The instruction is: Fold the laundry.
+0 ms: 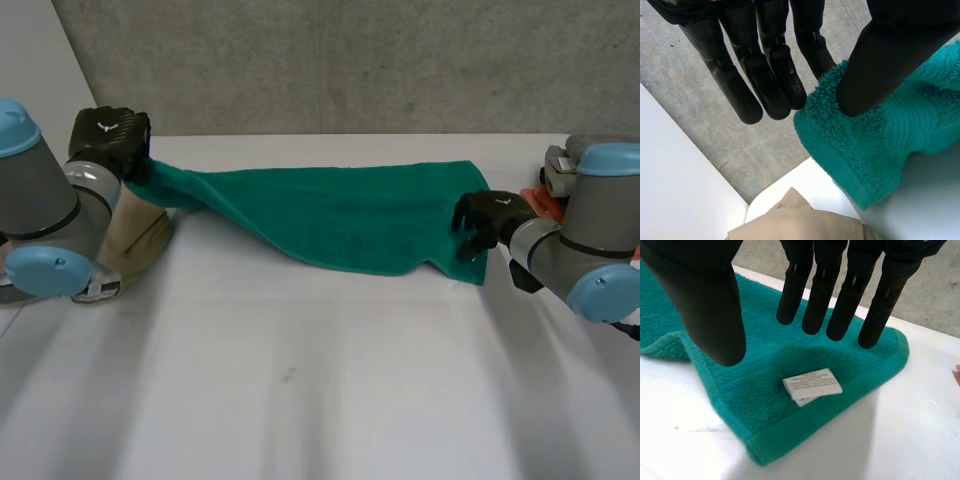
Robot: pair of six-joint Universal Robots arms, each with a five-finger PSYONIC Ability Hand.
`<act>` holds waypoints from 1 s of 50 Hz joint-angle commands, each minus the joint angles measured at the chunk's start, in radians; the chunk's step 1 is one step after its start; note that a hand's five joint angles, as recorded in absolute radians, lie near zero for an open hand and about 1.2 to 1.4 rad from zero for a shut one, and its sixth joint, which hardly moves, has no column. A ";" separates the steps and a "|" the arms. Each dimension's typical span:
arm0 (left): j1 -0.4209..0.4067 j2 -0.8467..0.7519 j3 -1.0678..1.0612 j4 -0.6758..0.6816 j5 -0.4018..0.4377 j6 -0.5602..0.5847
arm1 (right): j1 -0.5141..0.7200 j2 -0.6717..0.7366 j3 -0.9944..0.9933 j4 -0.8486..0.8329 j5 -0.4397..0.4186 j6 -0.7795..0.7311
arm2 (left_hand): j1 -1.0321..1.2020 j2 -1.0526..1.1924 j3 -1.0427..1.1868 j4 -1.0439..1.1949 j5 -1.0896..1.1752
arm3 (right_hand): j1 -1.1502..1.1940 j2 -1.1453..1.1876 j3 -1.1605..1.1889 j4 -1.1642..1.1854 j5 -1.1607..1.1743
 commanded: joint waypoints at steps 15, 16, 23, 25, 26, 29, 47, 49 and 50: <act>-0.011 -0.018 0.022 -0.003 -0.010 -0.004 | 0.099 0.015 0.035 0.027 0.191 0.000 | 0.238 0.197 0.202 0.196 0.240 | -0.167 -0.167 -0.169 -0.159 -0.165; -0.011 -0.016 0.022 -0.003 -0.011 -0.003 | 0.102 0.018 0.034 0.018 0.200 0.003 | 0.238 0.197 0.202 0.196 0.240 | -0.161 -0.161 -0.163 -0.153 -0.159; -0.004 -0.014 0.022 -0.003 -0.005 -0.003 | 0.138 0.061 0.018 -0.063 0.260 0.051 | 0.238 0.197 0.202 0.196 0.240 | -0.143 -0.143 -0.145 -0.136 -0.141; -0.004 -0.016 0.022 -0.003 -0.005 -0.003 | 0.151 0.075 0.012 -0.092 0.287 0.060 | 0.238 0.197 0.202 0.196 0.240 | -0.143 -0.143 -0.145 -0.136 -0.141; -0.005 -0.016 0.022 -0.003 -0.007 -0.003 | 0.154 0.078 0.008 -0.102 0.297 0.061 | 0.238 0.197 0.202 0.196 0.240 | -0.143 -0.143 -0.145 -0.136 -0.141; -0.005 -0.018 0.022 -0.003 -0.007 -0.003 | 0.167 0.096 -0.011 -0.131 0.326 0.068 | 0.238 0.197 0.202 0.196 0.240 | -0.111 -0.111 -0.113 -0.104 -0.109; -0.010 0.041 -0.045 -0.084 -0.004 0.045 | 0.142 0.050 -0.013 -0.123 0.390 -0.073 | 0.238 0.197 0.202 0.196 0.240 | 0.641 0.641 0.639 0.649 0.643; -0.011 0.085 -0.091 -0.152 0.003 0.097 | 0.115 -0.052 0.059 -0.093 0.335 -0.211 | 0.238 0.197 0.202 0.196 0.240 | 0.641 0.641 0.639 0.649 0.643; -0.013 0.102 -0.109 -0.185 0.007 0.124 | 0.101 -0.083 0.087 -0.074 0.315 -0.268 | 0.238 0.197 0.202 0.196 0.240 | 0.641 0.641 0.639 0.649 0.643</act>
